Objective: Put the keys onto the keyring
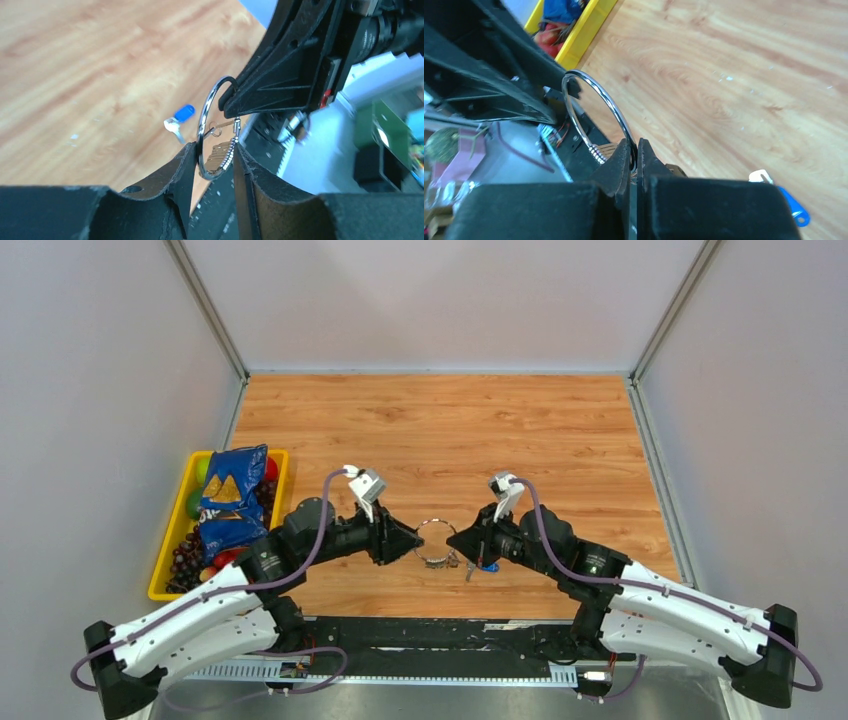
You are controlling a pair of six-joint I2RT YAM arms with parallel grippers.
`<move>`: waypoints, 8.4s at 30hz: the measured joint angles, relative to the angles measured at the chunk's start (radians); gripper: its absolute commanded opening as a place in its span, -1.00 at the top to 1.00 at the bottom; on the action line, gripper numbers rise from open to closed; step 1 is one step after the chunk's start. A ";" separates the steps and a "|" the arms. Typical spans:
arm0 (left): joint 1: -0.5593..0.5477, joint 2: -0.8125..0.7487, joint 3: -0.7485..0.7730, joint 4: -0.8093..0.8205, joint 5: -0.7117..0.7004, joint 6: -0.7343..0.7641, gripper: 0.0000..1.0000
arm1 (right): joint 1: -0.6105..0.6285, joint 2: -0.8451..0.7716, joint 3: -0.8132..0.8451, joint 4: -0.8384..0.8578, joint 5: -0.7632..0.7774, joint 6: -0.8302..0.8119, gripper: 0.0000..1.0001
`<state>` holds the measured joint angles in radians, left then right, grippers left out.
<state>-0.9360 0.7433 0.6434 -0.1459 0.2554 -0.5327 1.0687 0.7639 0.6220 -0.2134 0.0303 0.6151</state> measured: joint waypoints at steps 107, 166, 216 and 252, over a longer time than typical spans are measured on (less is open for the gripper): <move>-0.006 -0.302 -0.050 -0.195 -0.383 0.026 0.10 | 0.103 0.344 0.155 -0.149 0.409 -0.171 -0.12; 0.219 1.047 0.251 0.304 -0.285 -0.043 0.84 | -0.124 0.140 -0.019 -0.264 0.296 -0.065 0.53; 0.276 0.253 0.023 0.067 -0.168 -0.002 0.15 | -0.283 0.953 0.290 0.108 0.042 -0.216 0.14; 0.276 0.223 0.009 0.044 -0.186 -0.001 0.09 | -0.300 1.020 0.378 0.072 0.056 -0.233 0.10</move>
<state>-0.6598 0.9661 0.6525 -0.1017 0.0696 -0.5335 0.7689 1.7844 1.0004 -0.1410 0.0864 0.3820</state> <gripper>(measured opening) 0.455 0.451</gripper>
